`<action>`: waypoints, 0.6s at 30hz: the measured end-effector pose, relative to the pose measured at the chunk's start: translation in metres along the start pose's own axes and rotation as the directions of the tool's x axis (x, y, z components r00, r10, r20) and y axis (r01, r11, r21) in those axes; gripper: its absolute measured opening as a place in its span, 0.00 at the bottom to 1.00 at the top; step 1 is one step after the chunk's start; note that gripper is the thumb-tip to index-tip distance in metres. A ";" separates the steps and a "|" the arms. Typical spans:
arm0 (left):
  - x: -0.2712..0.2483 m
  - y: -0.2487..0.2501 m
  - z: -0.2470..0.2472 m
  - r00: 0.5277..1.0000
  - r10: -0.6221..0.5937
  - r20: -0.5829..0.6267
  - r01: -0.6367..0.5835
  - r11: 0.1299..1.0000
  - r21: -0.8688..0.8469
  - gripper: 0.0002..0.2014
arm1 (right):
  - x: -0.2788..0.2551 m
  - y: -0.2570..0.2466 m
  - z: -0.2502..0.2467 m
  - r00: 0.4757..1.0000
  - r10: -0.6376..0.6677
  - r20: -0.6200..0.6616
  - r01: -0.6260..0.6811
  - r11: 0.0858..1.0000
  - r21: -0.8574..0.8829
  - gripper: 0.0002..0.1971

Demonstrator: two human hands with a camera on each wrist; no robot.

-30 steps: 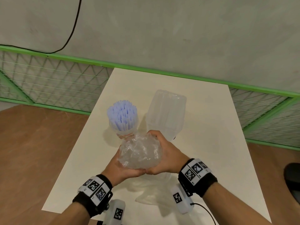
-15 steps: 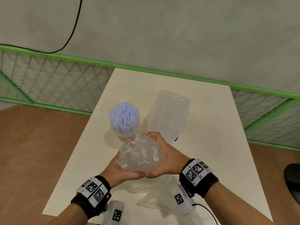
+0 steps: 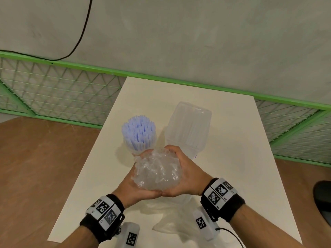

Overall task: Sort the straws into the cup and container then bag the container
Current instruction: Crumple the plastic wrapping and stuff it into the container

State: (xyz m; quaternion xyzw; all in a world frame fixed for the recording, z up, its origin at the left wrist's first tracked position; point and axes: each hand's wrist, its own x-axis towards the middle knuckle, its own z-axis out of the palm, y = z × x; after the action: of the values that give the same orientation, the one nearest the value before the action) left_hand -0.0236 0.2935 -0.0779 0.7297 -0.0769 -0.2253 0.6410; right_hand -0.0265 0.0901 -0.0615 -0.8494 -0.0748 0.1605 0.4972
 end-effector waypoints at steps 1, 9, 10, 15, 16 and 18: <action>0.001 0.001 -0.001 1.000 0.014 0.017 -0.014 1.000 0.001 0.43 | 0.000 -0.001 0.000 0.999 -0.021 -0.024 0.021 1.000 -0.006 0.54; 0.000 -0.011 -0.006 0.999 0.000 0.050 0.001 1.000 -0.019 0.45 | -0.005 0.002 0.006 1.000 -0.002 -0.002 0.001 0.998 -0.056 0.59; 0.000 -0.012 -0.006 0.999 0.002 0.051 0.000 1.000 -0.026 0.46 | -0.006 0.002 0.006 1.000 -0.008 -0.013 0.007 0.997 -0.070 0.60; 0.000 -0.012 -0.002 0.997 0.044 0.059 -0.042 0.998 -0.042 0.48 | -0.026 -0.005 -0.004 0.999 -0.015 -0.044 0.009 0.992 -0.125 0.62; -0.001 -0.012 -0.001 0.997 0.052 0.060 -0.049 0.998 -0.045 0.47 | -0.029 -0.005 -0.005 0.999 -0.014 -0.052 0.007 0.993 -0.122 0.61; -0.003 -0.009 0.001 0.997 0.058 0.050 -0.056 0.997 -0.047 0.47 | -0.036 -0.005 -0.007 0.998 -0.016 -0.063 0.008 0.992 -0.123 0.60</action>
State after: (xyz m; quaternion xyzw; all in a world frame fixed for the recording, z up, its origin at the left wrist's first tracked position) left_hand -0.0278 0.2956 -0.0865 0.7063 -0.1090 -0.2272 0.6616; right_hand -0.0579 0.0759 -0.0468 -0.8825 -0.0736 0.1256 0.4472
